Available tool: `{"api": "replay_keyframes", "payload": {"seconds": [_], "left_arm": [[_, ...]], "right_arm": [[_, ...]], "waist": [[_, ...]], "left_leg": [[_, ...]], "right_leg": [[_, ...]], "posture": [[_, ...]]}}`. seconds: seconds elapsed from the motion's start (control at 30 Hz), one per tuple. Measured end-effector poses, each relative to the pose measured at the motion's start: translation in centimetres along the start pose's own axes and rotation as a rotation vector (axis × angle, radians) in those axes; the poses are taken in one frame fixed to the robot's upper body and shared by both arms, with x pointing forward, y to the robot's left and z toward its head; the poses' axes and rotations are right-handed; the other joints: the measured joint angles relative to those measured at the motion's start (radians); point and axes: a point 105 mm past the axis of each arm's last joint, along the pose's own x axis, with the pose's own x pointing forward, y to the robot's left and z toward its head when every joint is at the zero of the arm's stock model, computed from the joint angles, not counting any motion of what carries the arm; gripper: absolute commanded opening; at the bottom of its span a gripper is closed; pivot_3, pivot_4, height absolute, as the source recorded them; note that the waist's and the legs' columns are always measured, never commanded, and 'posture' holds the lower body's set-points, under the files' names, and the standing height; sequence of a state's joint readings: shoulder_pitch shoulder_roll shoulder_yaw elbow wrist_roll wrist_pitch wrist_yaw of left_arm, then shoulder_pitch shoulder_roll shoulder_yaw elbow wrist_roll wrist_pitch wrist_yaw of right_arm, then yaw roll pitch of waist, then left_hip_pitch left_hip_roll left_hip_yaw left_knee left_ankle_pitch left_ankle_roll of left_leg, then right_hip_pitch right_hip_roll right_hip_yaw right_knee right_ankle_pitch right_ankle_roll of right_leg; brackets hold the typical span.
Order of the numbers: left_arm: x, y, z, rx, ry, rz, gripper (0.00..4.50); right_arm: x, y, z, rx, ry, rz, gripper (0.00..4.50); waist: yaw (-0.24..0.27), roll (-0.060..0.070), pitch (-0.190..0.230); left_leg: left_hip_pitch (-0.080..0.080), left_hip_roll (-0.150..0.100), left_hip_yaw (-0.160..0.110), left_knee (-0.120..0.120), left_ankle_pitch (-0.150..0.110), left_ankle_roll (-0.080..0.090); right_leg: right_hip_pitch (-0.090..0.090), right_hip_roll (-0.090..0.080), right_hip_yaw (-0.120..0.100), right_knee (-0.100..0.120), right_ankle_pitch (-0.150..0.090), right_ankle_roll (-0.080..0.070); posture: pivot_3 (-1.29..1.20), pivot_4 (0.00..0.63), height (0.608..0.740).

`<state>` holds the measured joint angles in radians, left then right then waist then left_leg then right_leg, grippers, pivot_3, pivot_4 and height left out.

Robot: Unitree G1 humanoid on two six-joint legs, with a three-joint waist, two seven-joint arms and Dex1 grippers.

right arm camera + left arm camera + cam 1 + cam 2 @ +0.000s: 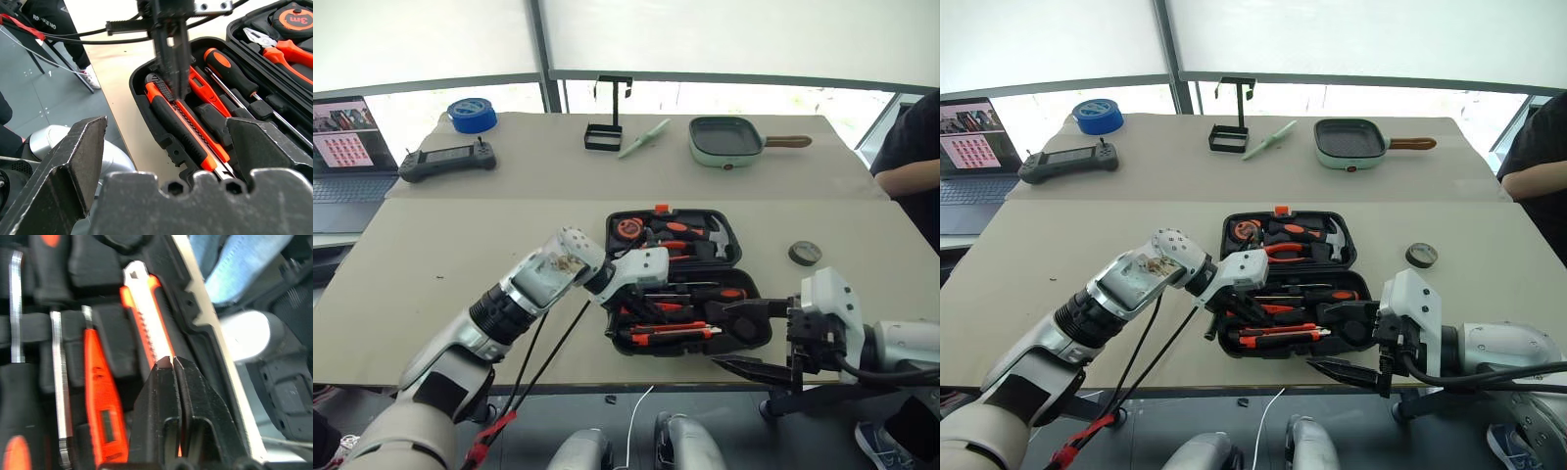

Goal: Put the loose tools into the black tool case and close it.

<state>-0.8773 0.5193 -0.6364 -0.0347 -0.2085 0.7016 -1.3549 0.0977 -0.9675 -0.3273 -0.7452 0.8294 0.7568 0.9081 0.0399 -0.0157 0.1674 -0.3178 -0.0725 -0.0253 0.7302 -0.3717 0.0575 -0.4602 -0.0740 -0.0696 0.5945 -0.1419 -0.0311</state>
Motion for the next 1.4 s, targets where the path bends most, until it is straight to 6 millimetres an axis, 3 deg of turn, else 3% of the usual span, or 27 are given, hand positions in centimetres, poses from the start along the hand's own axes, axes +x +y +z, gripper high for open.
{"api": "replay_keyframes", "payload": {"seconds": [0.17,0.4,0.7,0.8,0.9,1.03,1.13,1.3,1.4], "left_arm": [[0.1,-0.5,-0.5,0.074,0.052,-0.02,0.05],[1.8,-0.1,-0.8,0.239,0.116,-0.013,0.05],[1.8,1.4,0.2,0.151,0.02,0.059,0.05],[-1.1,2.8,1.8,0.058,-0.173,0.148,0.72],[-6.3,3.8,4.1,0.01,-0.435,0.26,1.79],[-12.1,2.7,3.5,-0.033,-0.554,0.338,3.24],[-14.0,0.7,2.2,-0.063,-0.545,0.349,4.28],[-14.7,-3.2,-0.2,-0.113,-0.441,0.307,4.45],[-14.7,-4.2,-0.4,-0.1,-0.408,0.298,4.45]], "right_arm": [[0.0,0.0,-0.1,0.0,0.003,-0.005,4.5],[0.1,-0.1,-0.3,0.004,0.006,-0.026,4.5],[-0.2,0.0,-1.2,0.042,0.023,-0.056,4.5],[-1.1,-1.0,-1.8,0.066,0.002,-0.156,4.5],[-3.3,-2.9,-3.4,0.133,0.007,-0.32,4.5],[-7.6,-4.2,-5.3,0.199,0.055,-0.479,4.5],[-10.0,-4.9,-5.6,0.212,0.053,-0.538,4.5],[-12.6,-7.6,-5.1,0.173,0.066,-0.597,4.5],[-12.6,-9.9,-4.3,0.131,0.07,-0.583,4.5]], "waist": [[0.0,0.0,0.0],[0.015,0.001,-0.003],[0.019,0.001,-0.004],[0.01,0.001,-0.004],[0.002,0.002,-0.004],[-0.007,0.002,-0.004],[-0.016,0.002,-0.004],[-0.029,0.003,-0.003],[-0.029,0.003,-0.003]], "left_leg": [[0.0,0.0,0.0,0.0,0.0,0.0],[0.002,0.0,0.0,0.001,-0.002,0.003],[-0.002,-0.001,0.001,0.01,-0.005,0.009],[-0.003,-0.001,0.001,0.008,-0.004,0.008],[-0.002,-0.001,0.001,0.008,-0.004,0.007],[0.001,-0.001,0.002,0.005,-0.004,0.005],[0.004,-0.001,0.002,0.002,-0.003,0.004],[0.007,-0.002,0.005,0.0,-0.003,0.003],[0.007,-0.001,0.005,-0.001,-0.002,0.002]], "right_leg": [[0.0,0.0,0.0,0.0,0.0,0.0],[0.004,-0.002,0.0,-0.001,0.001,0.002],[0.002,-0.001,0.001,0.0,0.001,0.007],[0.0,-0.001,0.0,0.0,0.001,0.006],[0.0,-0.001,0.001,0.0,0.001,0.006],[0.001,0.0,0.001,0.0,0.001,0.006],[0.002,0.0,0.002,0.0,0.001,0.005],[0.003,0.0,0.005,0.0,0.0,0.005],[0.004,0.0,0.005,0.0,0.0,0.005]], "posture": [[0.0,0.15,0.74],[0.0,0.15,0.74],[0.0,0.15,0.74],[0.0,0.15,0.74],[0.0,0.15,0.74],[0.0,0.15,0.74],[0.0,0.15,0.74],[0.0,0.15,0.74],[0.0,0.15,0.74]]}}
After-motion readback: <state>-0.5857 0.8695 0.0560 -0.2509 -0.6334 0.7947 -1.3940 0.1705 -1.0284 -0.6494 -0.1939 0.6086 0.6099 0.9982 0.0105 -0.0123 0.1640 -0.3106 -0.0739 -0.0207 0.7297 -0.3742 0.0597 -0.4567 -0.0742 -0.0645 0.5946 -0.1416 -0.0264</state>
